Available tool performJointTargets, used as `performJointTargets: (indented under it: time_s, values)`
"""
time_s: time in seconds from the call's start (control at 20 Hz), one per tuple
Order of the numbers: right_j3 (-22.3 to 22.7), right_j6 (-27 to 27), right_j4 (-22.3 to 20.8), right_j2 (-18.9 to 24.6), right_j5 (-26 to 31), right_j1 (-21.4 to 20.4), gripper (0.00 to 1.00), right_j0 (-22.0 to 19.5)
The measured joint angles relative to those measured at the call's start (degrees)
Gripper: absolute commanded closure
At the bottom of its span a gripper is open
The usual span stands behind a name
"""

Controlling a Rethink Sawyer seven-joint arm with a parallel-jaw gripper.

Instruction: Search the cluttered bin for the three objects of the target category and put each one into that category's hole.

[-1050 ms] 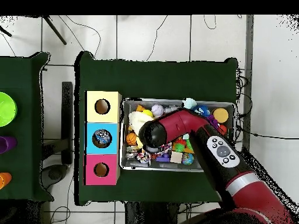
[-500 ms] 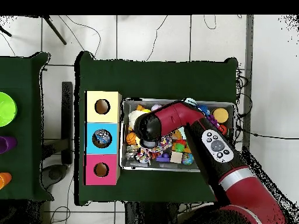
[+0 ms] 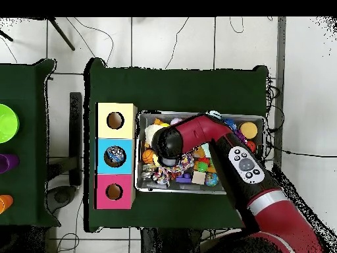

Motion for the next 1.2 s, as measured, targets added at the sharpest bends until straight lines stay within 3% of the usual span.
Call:
performJointTargets:
  time_s: [0.5,1.2]
  values:
    - [-0.05,0.0,3.03,-0.22,1.77,-1.67,0.0,-0.53]
    - [-0.41,0.0,6.25,-0.23,4.91,-9.64,0.0,-0.66]
